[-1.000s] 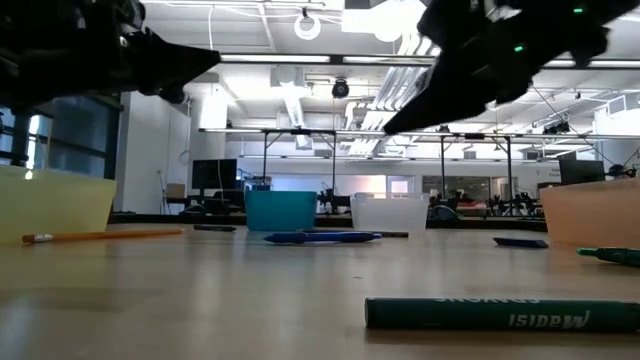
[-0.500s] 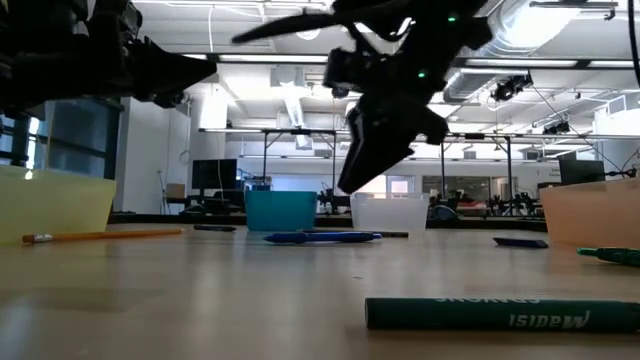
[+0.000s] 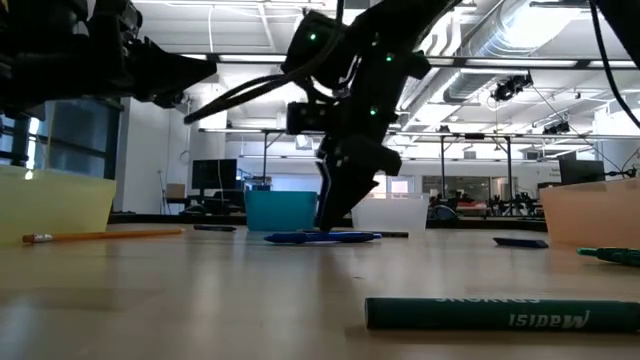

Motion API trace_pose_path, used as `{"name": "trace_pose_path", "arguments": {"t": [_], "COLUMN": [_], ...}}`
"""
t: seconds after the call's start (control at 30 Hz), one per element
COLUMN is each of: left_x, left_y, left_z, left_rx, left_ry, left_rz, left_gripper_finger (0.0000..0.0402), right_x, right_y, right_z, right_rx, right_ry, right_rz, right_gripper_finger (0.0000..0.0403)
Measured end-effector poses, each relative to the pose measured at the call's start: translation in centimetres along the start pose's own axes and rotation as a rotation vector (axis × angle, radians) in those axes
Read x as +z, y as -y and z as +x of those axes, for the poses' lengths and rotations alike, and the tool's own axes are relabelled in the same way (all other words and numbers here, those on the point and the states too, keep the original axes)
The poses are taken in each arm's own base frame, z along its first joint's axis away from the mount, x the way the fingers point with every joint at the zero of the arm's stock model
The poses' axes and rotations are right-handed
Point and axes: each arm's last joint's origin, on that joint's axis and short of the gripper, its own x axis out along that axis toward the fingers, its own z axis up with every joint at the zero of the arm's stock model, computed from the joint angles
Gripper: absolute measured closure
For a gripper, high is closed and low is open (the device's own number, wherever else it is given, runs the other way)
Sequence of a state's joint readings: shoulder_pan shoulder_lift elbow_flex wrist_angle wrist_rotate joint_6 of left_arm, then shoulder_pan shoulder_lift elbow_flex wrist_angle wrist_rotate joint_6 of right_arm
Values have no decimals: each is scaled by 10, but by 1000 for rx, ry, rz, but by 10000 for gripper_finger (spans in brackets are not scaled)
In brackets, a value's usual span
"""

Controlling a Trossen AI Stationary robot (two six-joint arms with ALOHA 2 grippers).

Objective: Sort crayons/erasers/pens/pencils in bins
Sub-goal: Put the blue ballpen into the white bin

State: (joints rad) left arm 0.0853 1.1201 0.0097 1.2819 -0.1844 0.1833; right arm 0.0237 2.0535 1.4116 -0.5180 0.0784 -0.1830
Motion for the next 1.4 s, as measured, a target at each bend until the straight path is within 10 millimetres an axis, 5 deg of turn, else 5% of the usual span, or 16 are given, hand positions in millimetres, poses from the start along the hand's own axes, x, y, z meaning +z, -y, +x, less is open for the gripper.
{"name": "trace_pose_path", "arguments": {"t": [0.37,1.07,1.4], "left_x": [-1,-2,-2], "left_y": [0,0,0], "left_z": [0,0,0], "left_rx": [2,4,6], "left_ry": [-7,-20,-23], "left_rz": [-13,-11,-11], "left_gripper_finger": [401,401,401], "right_x": [-4,-7,-7], "right_y": [4,6,6], "right_z": [11,13,12], "right_rx": [53,58,60], "right_ry": [-32,-50,-51], "right_rz": [3,70,71], "right_gripper_finger": [329,336,392]}}
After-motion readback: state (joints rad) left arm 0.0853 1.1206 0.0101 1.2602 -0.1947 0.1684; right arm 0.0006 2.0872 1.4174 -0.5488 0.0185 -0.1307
